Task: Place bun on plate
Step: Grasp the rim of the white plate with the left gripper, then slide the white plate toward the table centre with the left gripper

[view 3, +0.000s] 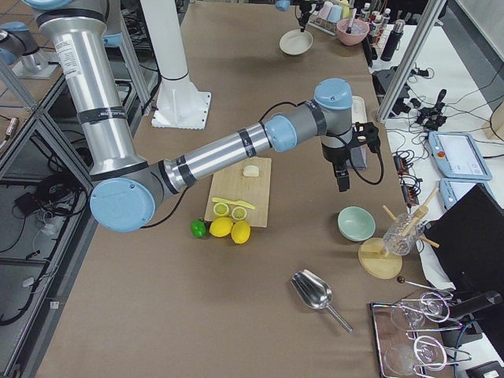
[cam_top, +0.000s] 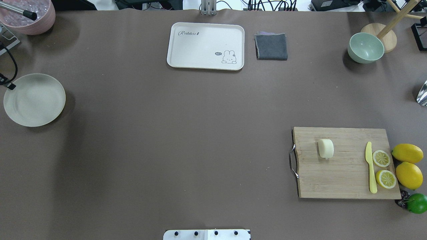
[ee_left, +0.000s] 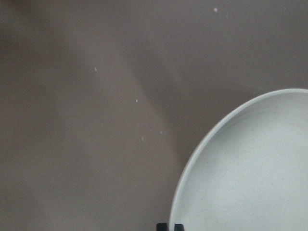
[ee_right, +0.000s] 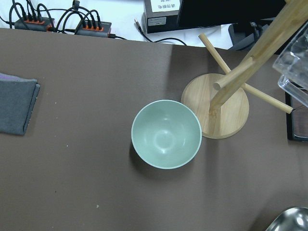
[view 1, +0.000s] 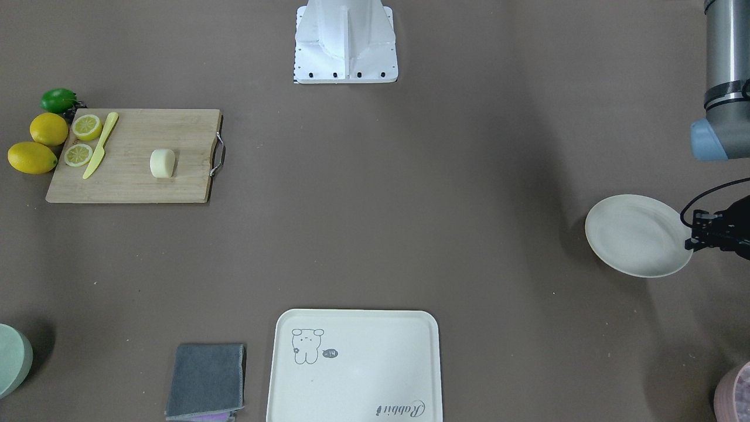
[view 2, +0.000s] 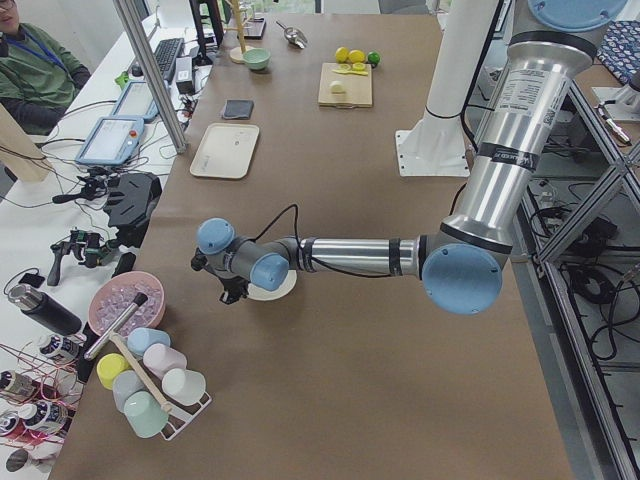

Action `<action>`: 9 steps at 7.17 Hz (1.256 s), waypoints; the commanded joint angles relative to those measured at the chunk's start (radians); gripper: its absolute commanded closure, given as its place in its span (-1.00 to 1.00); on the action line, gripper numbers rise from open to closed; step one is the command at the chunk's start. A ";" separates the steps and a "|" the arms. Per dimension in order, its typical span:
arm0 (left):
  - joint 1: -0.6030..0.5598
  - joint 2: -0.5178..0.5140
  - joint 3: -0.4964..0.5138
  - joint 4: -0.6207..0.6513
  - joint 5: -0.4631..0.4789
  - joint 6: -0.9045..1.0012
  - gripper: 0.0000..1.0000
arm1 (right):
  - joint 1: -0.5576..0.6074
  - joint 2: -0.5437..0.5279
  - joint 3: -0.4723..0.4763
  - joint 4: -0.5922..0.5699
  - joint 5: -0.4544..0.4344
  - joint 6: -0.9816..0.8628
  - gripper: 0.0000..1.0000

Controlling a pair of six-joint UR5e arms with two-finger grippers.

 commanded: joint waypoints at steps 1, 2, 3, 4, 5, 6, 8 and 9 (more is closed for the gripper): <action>0.019 -0.064 -0.097 -0.007 -0.045 -0.221 1.00 | -0.005 -0.001 -0.010 0.001 0.002 -0.003 -1.00; 0.060 -0.098 -0.143 -0.008 -0.045 -0.347 1.00 | -0.005 0.000 -0.011 0.000 0.002 -0.001 -1.00; 0.105 -0.135 -0.171 -0.008 -0.044 -0.459 1.00 | -0.008 0.002 -0.008 0.001 0.005 -0.001 -1.00; 0.146 -0.175 -0.189 -0.008 -0.039 -0.565 1.00 | -0.006 0.000 -0.004 0.001 0.005 -0.001 -1.00; 0.195 -0.201 -0.214 -0.008 -0.033 -0.684 1.00 | -0.005 0.002 -0.005 0.000 0.001 -0.001 -1.00; 0.265 -0.219 -0.241 -0.026 0.008 -0.772 1.00 | -0.003 0.002 -0.004 0.001 0.001 -0.001 -1.00; 0.422 -0.245 -0.246 -0.122 0.153 -0.947 1.00 | 0.011 0.000 -0.011 0.000 -0.003 -0.001 -1.00; 0.500 -0.245 -0.249 -0.173 0.227 -1.015 1.00 | 0.011 0.000 -0.011 0.000 -0.003 -0.001 -1.00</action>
